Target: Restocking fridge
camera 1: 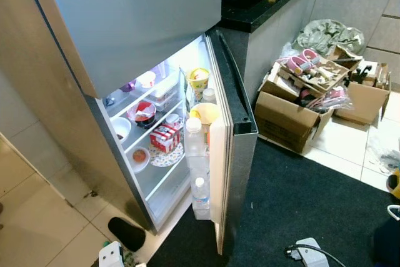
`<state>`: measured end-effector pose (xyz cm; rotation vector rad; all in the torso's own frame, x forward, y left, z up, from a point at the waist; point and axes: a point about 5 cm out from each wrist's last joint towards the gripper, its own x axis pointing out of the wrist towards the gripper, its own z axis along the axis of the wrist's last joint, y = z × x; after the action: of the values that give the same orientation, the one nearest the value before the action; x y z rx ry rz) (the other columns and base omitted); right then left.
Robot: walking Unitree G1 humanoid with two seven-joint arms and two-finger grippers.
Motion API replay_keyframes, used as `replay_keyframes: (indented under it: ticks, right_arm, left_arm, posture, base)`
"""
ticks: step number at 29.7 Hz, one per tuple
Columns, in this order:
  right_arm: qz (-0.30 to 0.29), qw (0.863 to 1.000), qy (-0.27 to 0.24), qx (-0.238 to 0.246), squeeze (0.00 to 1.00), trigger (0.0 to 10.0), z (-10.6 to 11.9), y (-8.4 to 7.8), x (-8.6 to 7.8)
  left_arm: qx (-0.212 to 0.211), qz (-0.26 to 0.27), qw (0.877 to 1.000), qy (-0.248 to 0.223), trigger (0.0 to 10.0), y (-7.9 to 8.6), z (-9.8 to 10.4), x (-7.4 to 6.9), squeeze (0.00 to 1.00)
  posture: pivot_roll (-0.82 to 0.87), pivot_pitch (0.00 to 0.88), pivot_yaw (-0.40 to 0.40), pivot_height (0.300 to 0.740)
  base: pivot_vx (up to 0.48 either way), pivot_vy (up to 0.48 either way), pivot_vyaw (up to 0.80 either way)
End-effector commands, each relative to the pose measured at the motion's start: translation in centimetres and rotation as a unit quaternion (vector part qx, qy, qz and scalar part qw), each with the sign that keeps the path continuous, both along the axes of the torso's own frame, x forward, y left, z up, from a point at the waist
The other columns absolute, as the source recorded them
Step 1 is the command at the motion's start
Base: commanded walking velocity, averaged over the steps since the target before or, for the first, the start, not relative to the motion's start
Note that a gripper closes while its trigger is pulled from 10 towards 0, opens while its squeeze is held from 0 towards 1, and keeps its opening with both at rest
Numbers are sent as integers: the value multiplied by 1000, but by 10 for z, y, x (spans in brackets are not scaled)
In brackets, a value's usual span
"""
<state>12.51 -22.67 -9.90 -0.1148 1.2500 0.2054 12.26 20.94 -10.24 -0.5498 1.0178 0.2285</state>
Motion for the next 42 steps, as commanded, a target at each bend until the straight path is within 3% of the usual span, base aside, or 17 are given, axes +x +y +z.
replay_keyframes:
  ticks: [1,10,26,29,30,33,37,39,40,41,42]
  right_arm:
    - [-1,1000,-8,5,0,10000,1,2,4]
    - [2,1000,-6,5,0,10000,1,1,2]
    - [10,1000,-9,9,0,10000,2,0,4]
    - [31,995,-53,76,0,10000,11,11,28]
    - [31,995,-53,76,0,10000,11,11,28]
    - [64,982,-93,151,0,10000,25,24,55]
    - [78,972,-112,190,0,10000,34,30,69]
    - [124,953,-126,247,0,10000,46,40,84]
    - [156,940,-123,277,0,7608,51,47,88]
    - [156,940,-123,277,0,7608,51,47,88]
    - [186,929,-116,299,0,6196,54,52,90]
  left_arm:
    - [-3,-8,1000,6,10000,-4,-1,-2,0]
    - [1,5,1000,3,10000,-1,-1,-1,0]
    - [5,2,1000,-13,10000,4,2,2,0]
    - [6,-4,1000,-12,10000,3,1,-1,0]
    - [6,-4,1000,-12,10000,3,1,-1,0]
    - [7,-9,1000,-10,10000,3,1,-2,0]
    - [8,-10,1000,-10,10000,3,1,-1,0]
    - [8,-7,1000,-14,10000,2,1,0,0]
    - [11,-7,1000,-14,10000,3,1,1,0]
    - [11,-7,1000,-14,10000,3,1,1,0]
    - [15,-7,1000,-12,10000,3,1,0,0]
  posture:
    - [-37,0,20,740]
    - [-41,0,19,740]
    - [-42,0,18,740]
    - [-45,0,23,740]
    - [-45,0,23,740]
    - [-52,0,23,740]
    - [-51,0,22,740]
    - [-51,0,27,740]
    - [-52,0,23,740]
    - [-52,0,23,740]
    - [-52,0,23,740]
  base:
    - [-480,0,0]
    - [-432,0,0]
    - [0,0,0]
    - [0,0,0]
    - [0,0,0]
    - [0,0,0]
    - [0,0,0]
    - [0,0,0]
    - [0,0,0]
    - [0,0,0]
    - [0,0,0]
